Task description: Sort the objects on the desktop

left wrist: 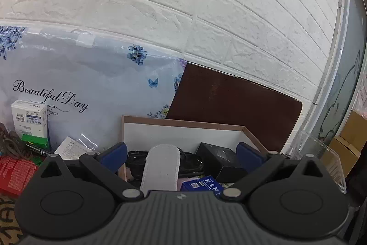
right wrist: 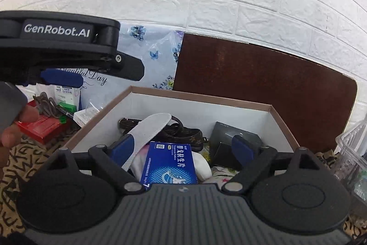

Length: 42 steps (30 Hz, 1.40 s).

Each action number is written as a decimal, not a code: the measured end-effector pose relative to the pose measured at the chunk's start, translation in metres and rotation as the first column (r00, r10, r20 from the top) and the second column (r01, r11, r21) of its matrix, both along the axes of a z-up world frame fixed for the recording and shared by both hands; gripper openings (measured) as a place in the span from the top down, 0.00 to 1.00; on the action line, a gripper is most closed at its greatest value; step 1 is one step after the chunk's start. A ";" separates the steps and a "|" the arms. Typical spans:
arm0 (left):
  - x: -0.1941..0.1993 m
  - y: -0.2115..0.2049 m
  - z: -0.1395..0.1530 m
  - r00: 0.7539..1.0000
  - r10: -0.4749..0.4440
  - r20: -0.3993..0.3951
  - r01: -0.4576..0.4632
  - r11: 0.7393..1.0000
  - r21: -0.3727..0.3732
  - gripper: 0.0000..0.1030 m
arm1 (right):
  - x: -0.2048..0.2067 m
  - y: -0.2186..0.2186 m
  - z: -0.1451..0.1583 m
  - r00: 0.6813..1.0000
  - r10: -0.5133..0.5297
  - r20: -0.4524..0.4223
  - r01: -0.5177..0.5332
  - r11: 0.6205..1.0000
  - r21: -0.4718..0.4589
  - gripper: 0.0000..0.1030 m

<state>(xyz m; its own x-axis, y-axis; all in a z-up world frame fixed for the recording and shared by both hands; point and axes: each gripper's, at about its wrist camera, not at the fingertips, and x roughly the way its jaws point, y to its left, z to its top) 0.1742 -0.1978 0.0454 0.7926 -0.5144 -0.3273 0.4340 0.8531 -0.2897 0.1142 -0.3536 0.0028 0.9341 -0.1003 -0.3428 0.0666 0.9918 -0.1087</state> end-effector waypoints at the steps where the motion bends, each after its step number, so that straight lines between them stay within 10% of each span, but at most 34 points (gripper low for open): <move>1: -0.003 0.000 0.000 1.000 0.002 -0.008 -0.002 1.000 0.005 0.00 | -0.001 0.000 0.001 1.000 -0.003 0.000 0.003 1.000 0.005 0.10; 20: -0.110 0.004 0.020 0.996 0.081 0.048 -0.086 0.988 0.129 0.00 | -0.103 0.007 0.033 0.989 -0.145 0.008 0.145 0.989 0.019 0.04; 42: -0.173 0.006 -0.014 0.996 0.082 -0.038 -0.071 0.971 0.229 0.00 | -0.174 0.039 0.001 0.975 -0.202 -0.095 0.205 0.978 0.027 0.01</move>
<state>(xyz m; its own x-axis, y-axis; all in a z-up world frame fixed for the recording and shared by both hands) 0.0007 -0.1923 0.0317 0.8078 -0.3604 -0.4665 0.3549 0.9292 -0.1033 -0.0599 -0.3149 0.0043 0.8599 -0.2708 -0.4326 0.2590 0.9619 -0.0874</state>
